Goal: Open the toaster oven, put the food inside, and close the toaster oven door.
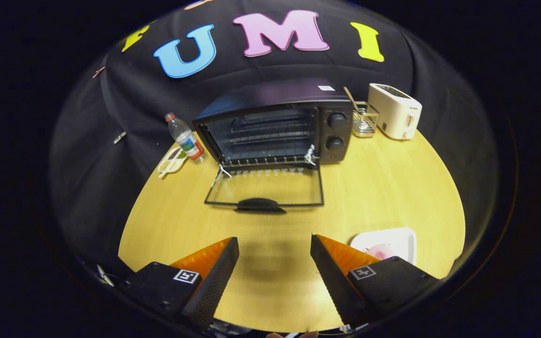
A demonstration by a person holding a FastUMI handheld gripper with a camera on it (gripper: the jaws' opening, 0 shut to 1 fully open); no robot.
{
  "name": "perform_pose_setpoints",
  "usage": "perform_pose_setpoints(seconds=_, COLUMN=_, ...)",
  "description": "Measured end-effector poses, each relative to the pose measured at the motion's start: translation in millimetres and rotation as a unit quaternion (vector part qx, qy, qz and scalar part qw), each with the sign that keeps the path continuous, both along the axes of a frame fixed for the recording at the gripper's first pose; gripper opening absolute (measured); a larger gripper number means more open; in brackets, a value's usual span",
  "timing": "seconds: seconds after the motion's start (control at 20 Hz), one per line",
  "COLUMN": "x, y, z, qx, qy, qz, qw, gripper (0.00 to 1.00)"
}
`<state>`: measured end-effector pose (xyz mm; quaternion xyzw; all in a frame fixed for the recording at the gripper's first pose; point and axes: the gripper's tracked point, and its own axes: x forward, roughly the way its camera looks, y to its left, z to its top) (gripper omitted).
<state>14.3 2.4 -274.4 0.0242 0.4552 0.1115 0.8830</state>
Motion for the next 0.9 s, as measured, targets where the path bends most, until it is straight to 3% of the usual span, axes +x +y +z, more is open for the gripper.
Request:
perform_pose_setpoints(seconds=0.3, x=-9, y=-155, z=-32, qx=-0.041, qy=0.114, qz=-0.019, qw=0.992, gripper=0.99)
perform_pose_setpoints(seconds=0.55, x=-5, y=-208, z=-85, qx=-0.043, qy=0.197, qz=-0.029, qw=0.979, gripper=0.99)
perform_pose_setpoints(seconds=0.6, x=-3, y=-211, z=-93, qx=-0.037, qy=0.21, qz=-0.029, qw=0.977, gripper=0.97)
perform_pose_setpoints(seconds=0.65, x=-2, y=-212, z=-99, qx=-0.033, qy=0.221, qz=-0.026, qw=0.974, gripper=0.85)
perform_pose_setpoints(seconds=0.75, x=0, y=-217, z=-115, qx=-0.046, qy=0.236, qz=-0.013, qw=0.971, gripper=0.72)
perform_pose_setpoints(seconds=0.9, x=2, y=-216, z=-125, qx=-0.056, qy=0.246, qz=0.005, qw=0.968, gripper=0.69)
